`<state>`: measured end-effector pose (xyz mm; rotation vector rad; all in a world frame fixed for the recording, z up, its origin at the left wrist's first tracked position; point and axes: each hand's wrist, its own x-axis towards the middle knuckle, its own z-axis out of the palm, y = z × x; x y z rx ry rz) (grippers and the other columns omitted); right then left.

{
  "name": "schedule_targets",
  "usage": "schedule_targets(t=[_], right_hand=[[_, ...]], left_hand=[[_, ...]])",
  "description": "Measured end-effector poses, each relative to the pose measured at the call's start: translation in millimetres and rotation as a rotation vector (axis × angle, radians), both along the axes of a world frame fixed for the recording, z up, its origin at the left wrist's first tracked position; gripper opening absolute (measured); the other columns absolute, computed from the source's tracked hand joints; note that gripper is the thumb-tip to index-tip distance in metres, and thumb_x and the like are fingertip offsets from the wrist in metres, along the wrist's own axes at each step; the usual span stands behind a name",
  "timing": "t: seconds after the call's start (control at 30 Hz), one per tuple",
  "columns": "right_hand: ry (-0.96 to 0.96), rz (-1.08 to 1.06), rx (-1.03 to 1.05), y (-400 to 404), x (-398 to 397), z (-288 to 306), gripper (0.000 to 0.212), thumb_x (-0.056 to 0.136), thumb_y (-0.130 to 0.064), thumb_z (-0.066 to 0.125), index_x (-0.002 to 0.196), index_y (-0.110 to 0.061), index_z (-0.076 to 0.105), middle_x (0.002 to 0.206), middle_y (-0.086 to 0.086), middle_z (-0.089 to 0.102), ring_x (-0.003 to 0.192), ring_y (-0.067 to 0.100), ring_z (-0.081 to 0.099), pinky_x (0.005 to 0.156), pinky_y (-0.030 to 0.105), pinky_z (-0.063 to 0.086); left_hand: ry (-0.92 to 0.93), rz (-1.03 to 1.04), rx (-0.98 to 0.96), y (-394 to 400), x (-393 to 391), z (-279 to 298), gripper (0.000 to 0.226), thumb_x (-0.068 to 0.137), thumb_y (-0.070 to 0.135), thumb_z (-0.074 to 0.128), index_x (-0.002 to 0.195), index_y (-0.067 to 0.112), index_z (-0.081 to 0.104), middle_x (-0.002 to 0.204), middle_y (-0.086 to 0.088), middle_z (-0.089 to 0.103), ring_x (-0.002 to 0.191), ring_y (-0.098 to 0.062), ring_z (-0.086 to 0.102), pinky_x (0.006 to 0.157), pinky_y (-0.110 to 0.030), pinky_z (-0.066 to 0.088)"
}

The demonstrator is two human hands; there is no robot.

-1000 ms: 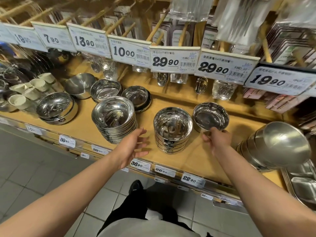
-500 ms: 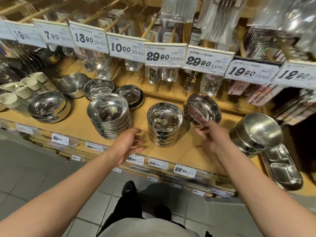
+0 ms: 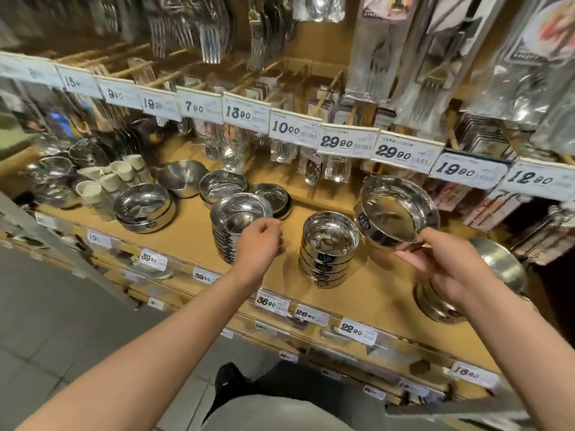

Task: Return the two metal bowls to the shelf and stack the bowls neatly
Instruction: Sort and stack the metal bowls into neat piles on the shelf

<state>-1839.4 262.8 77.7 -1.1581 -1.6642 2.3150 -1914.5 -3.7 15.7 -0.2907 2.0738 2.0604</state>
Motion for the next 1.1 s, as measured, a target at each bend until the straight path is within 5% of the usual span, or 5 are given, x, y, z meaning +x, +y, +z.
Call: schedule_targets(t=[0.2,0.5,0.73,0.97,1.1], right_hand=[[0.006,0.163,0.088,-42,19,26,0.015,0.091,0.011,0.054,0.082,0.000,0.058,0.076,0.022,0.073,0.059,0.020,0.075,0.046,0.018,0.056],[0.005,0.419,0.070,-174,-20,33,0.012,0.091,0.009,0.059,0.099,0.003,0.066,0.083,0.021,0.078,0.065,0.023,0.077,0.050,0.022,0.059],[-0.048,0.508,0.085,-281,-70,7,0.007,0.097,-0.004,0.060,0.099,0.002,0.064,0.082,0.022,0.077,0.063,0.025,0.076,0.046,0.025,0.058],[-0.140,0.611,-0.087,-359,-94,-46,0.032,0.095,-0.028,0.070,0.111,-0.001,0.068,0.089,0.005,0.057,0.057,0.010,0.066,0.083,0.044,0.063],[-0.180,0.475,-0.126,-394,-101,-72,0.045,0.095,-0.025,0.071,0.129,0.000,0.055,0.107,0.011,0.062,0.075,0.017,0.072,0.081,0.040,0.064]], left_hand=[[-0.030,-0.150,0.202,-15,1,31,0.013,0.097,0.027,0.061,0.098,0.017,0.069,0.085,-0.003,0.063,0.074,-0.016,0.061,0.059,-0.025,0.055],[-0.060,-0.355,0.251,-130,-19,61,0.044,0.092,0.061,0.056,0.107,0.021,0.067,0.072,0.009,0.073,0.069,-0.009,0.071,0.065,-0.029,0.060],[-0.175,-0.343,0.065,-245,-54,42,0.015,0.094,0.011,0.060,0.104,0.003,0.067,0.100,-0.017,0.068,0.084,-0.022,0.070,0.086,-0.046,0.062],[-0.328,-0.125,0.131,-303,-85,-8,0.023,0.093,0.003,0.058,0.115,-0.001,0.054,0.097,-0.023,0.069,0.079,-0.032,0.071,0.069,-0.044,0.065],[-0.363,-0.061,0.125,-302,-90,-38,0.028,0.092,-0.001,0.058,0.117,0.006,0.047,0.103,-0.023,0.069,0.075,-0.032,0.072,0.065,-0.042,0.065]])
